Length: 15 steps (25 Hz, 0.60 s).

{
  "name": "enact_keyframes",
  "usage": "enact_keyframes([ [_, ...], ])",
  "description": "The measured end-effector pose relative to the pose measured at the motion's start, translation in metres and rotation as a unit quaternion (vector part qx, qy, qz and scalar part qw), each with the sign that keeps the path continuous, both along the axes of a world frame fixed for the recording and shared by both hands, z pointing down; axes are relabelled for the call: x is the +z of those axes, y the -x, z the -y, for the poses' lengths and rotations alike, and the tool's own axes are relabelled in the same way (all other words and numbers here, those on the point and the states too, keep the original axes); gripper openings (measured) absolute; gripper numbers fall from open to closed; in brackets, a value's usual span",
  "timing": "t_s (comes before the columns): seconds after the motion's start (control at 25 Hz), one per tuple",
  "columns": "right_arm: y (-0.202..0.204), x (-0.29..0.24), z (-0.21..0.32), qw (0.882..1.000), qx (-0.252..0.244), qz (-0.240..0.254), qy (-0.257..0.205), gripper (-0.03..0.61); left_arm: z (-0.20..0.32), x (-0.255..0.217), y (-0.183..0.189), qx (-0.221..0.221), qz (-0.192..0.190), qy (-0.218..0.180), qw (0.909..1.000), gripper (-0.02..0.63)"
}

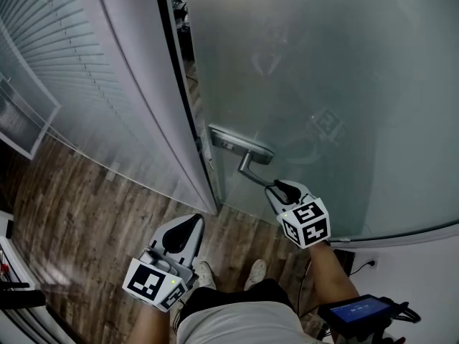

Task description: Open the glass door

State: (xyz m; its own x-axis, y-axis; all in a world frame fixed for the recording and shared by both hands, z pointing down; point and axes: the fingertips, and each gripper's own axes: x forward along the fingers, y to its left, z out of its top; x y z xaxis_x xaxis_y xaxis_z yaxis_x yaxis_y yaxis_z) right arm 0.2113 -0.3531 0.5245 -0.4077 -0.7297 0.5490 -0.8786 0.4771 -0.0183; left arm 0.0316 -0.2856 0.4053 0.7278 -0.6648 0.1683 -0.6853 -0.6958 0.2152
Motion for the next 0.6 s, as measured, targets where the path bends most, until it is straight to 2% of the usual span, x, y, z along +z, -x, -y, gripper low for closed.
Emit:
enact_keyframes([
  [0.36,0.000,-0.052,-0.014,0.998,0.023,-0.023,-0.048,0.110,-0.037,-0.017,0.028,-0.004,-0.010,-0.014,0.9998,-0.002],
  [0.6,-0.014,-0.056,-0.001,0.997,0.041,-0.028,-0.056,0.109,-0.049,-0.017,0.031,-0.013,-0.006,-0.015,0.9998,0.000],
])
